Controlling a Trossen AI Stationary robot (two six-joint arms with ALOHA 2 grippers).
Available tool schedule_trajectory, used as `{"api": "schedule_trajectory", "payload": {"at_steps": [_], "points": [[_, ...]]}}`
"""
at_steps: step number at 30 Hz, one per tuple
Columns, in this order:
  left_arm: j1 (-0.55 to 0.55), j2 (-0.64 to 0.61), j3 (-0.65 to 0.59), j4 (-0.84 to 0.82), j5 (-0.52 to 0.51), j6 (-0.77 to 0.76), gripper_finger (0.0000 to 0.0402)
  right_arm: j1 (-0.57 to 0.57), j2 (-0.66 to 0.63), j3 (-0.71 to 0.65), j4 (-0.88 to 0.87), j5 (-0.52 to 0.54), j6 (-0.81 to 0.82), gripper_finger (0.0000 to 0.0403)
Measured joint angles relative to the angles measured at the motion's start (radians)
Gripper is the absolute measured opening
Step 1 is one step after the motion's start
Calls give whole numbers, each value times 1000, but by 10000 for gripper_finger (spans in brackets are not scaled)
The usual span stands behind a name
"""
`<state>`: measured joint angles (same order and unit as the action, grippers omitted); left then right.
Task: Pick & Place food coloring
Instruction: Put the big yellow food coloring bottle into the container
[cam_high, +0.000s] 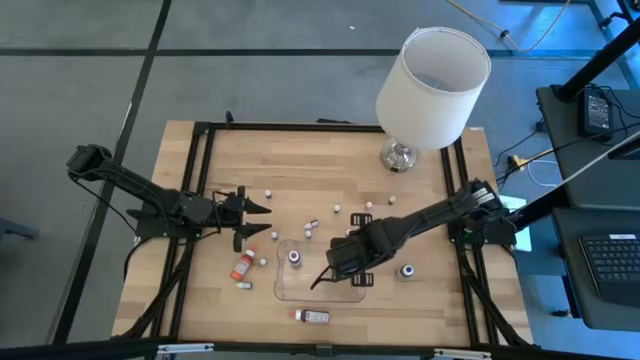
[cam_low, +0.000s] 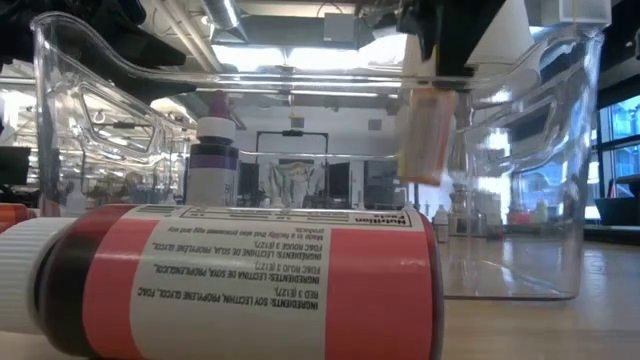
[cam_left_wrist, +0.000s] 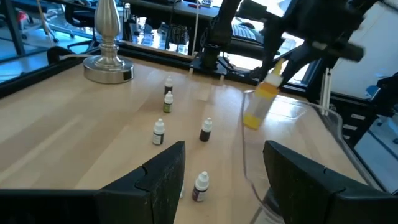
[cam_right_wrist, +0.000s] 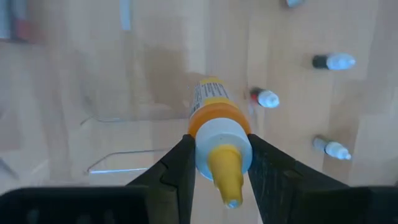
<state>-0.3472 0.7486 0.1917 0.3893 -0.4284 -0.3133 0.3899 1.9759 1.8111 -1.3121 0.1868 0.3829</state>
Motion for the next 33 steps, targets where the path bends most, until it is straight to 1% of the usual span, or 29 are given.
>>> {"api": "schedule_trajectory", "payload": {"at_steps": [6, 15, 25, 33], "points": [[0, 0, 0, 1, 37, -13, 212, 0, 29, -1, 0, -2, 1, 128], [0, 0, 0, 1, 38, -14, 212, -1, 46, -2, 34, -3, 4, 128], [0, 0, 0, 0, 38, -14, 212, 0, 113, -2, 14, -4, -5, 128], [0, 0, 0, 0, 37, -14, 212, 0, 124, -2, 10, 0, -12, 130]]}}
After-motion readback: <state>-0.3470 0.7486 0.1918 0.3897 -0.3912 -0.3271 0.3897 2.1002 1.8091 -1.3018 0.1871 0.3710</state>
